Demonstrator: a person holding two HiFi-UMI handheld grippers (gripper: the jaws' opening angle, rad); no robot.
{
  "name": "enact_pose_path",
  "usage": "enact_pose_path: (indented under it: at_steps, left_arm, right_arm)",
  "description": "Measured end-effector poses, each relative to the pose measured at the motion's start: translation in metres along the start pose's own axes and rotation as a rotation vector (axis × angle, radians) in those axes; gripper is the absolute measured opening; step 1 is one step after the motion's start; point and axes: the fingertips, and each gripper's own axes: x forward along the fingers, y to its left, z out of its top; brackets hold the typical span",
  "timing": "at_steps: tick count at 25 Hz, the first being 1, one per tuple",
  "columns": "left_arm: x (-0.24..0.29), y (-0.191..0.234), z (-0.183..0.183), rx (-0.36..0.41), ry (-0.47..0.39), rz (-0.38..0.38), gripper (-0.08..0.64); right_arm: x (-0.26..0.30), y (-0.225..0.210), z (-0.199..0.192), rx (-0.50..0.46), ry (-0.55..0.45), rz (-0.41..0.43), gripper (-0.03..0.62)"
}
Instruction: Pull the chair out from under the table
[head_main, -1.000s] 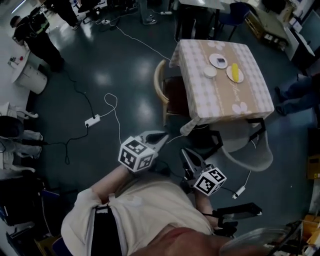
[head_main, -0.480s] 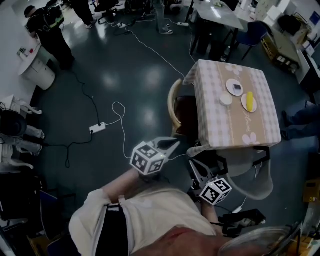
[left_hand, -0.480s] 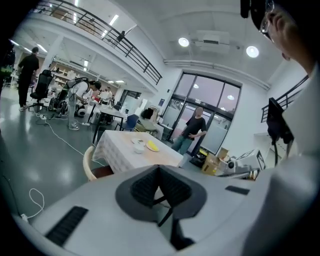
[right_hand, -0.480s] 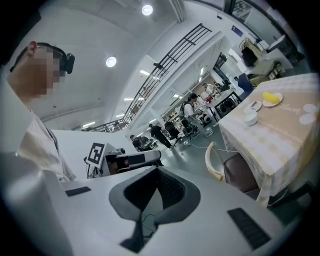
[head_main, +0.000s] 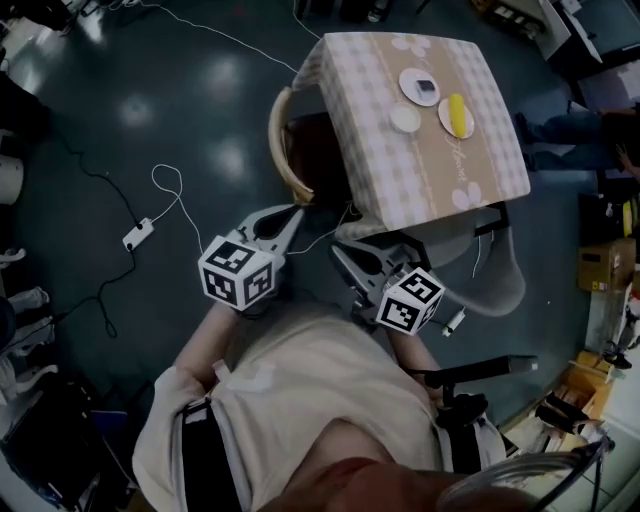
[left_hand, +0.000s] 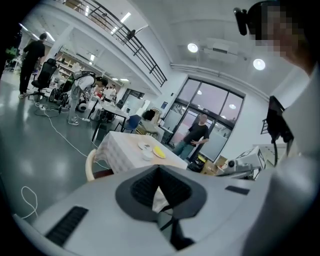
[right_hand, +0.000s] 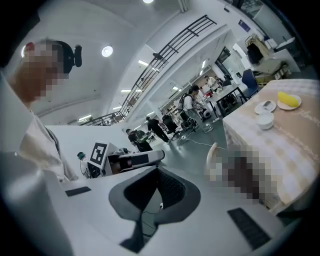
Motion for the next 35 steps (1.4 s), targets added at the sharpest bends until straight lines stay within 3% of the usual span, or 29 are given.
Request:
enact_pose_path:
  at_steps: [5,14,22,30,35]
  left_arm:
    - [0.011,0.023,0.013,0.002,0.015,-0.024,0.002]
    - [0.033,0.041,0.008,-0.01,0.074,0.031,0.002]
    - [0.065,0.05,0.016,0.027,0.081,0.234,0.002]
    - [0.096,0.069,0.007,0.086,0.084,0.483,0.002]
    - [0.107,0.096,-0.006,0.04,0.106,0.575,0.002]
  right_arm:
    - [0.021,-0.009,0.017,-0.007,0.0,-0.031,0.009]
    - [0.011,-0.027,0.032,0.003,-0.015,-0.07,0.009]
    - [-0.023,-0.061,0.06,0.025,-0.051,0.002,0.009]
    - [-0.056,-0.095,0.076,0.011,-0.056,0.094,0.009]
    - [-0.056,-0.106,0.085,0.006,-0.041,0.125,0.009]
